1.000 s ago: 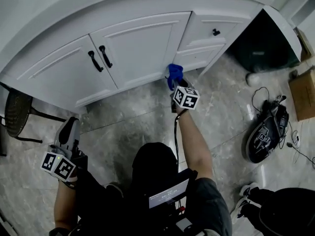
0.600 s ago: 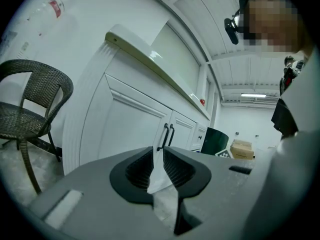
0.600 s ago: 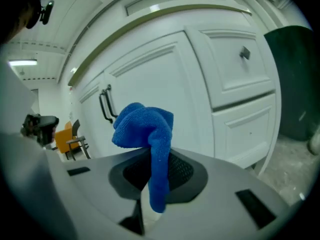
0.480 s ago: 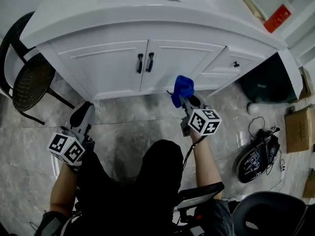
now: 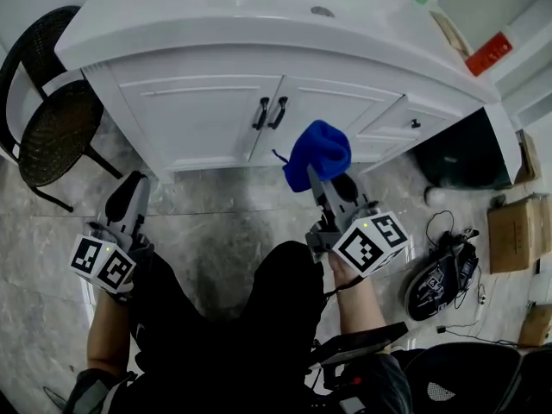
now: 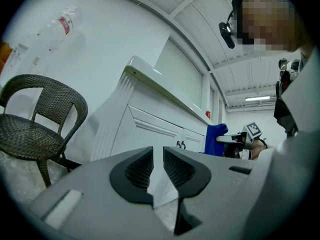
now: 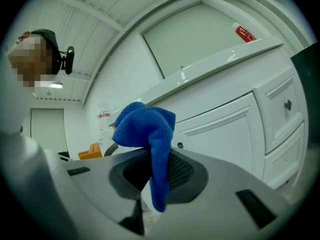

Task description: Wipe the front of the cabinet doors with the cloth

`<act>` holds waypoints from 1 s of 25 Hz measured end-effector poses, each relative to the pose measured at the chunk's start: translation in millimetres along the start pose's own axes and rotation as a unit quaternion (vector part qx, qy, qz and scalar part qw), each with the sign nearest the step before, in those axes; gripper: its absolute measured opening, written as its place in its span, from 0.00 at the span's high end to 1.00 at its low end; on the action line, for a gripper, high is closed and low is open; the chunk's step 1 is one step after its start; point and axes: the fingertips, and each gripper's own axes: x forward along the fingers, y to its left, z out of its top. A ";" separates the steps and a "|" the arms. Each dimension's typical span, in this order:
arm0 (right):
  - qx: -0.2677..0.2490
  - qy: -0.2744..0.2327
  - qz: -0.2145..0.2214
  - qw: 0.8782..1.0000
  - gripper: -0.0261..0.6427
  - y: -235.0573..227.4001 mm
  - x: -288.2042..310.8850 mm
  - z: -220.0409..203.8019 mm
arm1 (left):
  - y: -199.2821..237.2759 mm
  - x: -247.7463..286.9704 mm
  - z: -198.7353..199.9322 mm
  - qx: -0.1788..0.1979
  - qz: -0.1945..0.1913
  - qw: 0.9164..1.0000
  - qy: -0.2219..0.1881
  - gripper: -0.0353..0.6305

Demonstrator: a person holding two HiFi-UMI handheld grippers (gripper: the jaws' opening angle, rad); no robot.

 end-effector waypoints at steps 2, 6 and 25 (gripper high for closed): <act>0.007 -0.001 0.025 1.000 0.88 24.0 3.5 -9.0 | -7.0 -2.0 4.8 0.011 -0.003 1.000 -0.002 0.85; 0.024 -0.002 0.068 0.997 0.88 67.2 17.7 -31.7 | -18.5 -5.0 14.4 0.040 -0.009 0.999 -0.004 0.85; -0.020 0.004 0.095 0.995 0.88 103.1 7.5 -72.2 | -75.2 -0.8 -20.0 0.036 -0.037 0.999 0.015 0.85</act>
